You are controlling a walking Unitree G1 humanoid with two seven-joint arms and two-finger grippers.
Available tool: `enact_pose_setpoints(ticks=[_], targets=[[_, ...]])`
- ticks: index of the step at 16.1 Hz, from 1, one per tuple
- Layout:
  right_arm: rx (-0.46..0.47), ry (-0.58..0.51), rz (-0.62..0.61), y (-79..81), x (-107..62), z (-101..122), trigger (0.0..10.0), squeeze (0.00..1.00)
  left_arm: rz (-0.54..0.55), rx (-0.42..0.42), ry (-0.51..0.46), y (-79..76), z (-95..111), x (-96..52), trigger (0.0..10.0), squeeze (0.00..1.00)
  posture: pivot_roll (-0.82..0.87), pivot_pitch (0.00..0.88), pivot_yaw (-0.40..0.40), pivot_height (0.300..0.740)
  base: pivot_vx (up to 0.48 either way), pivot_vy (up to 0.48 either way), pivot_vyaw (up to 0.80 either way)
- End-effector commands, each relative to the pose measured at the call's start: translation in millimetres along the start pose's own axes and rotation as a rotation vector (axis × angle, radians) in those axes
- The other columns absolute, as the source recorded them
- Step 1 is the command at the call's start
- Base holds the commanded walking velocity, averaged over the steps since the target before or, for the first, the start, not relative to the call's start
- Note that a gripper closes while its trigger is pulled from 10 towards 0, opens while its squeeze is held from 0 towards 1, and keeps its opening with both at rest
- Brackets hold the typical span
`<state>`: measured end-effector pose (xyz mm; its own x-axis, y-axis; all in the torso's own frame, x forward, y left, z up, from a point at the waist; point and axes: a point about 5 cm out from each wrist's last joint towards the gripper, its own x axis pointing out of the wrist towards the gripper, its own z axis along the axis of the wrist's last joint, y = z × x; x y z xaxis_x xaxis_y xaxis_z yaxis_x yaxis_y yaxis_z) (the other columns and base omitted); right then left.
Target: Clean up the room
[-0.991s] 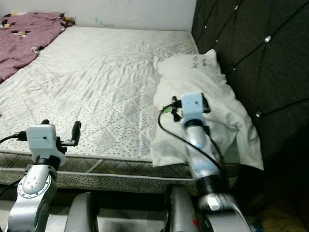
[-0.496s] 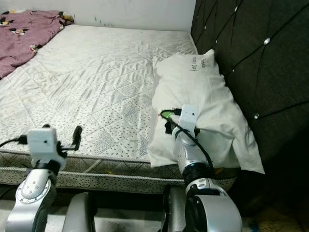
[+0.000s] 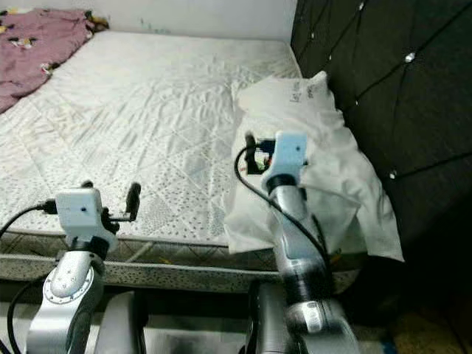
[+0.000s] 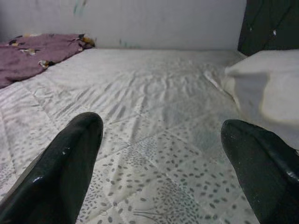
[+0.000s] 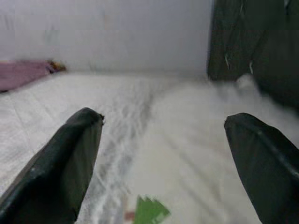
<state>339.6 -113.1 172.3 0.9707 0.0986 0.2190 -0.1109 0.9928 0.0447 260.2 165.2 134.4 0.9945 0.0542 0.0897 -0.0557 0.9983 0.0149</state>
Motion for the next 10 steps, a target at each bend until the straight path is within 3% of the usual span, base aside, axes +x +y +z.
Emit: enact_pose_setpoints(ticks=[1, 4, 6, 10], targets=[[-0.015, 0.023, 0.039, 2.9, -11.1, -2.0, 10.0, 0.00, 0.015, -0.017, -0.030, 4.1, 6.8, 0.3, 10.0, 0.00, -0.03, 0.062, -0.059, 0.525, 0.000, 0.000, 0.00], [0.006, 0.030, 0.039, -4.5, -34.5, -5.0, 10.0, 0.00, 0.022, -0.022, -0.016, 5.8, 2.6, -4.6, 10.0, 0.00, -0.03, 0.070, -0.062, 0.525, 0.000, 0.000, 0.00], [0.045, 0.049, -0.023, -9.0, -27.1, -1.5, 10.0, 0.00, 0.016, -0.032, -0.019, 0.8, 3.3, -2.7, 10.0, 0.00, -0.03, 0.071, -0.061, 0.543, 0.000, 0.000, 0.00], [0.033, 0.021, -0.018, -10.5, -13.4, 12.2, 10.0, 0.00, 0.010, -0.039, -0.025, -1.3, 5.0, 0.3, 10.0, 0.00, -0.03, 0.071, -0.061, 0.580, 0.000, 0.000, 0.00]])
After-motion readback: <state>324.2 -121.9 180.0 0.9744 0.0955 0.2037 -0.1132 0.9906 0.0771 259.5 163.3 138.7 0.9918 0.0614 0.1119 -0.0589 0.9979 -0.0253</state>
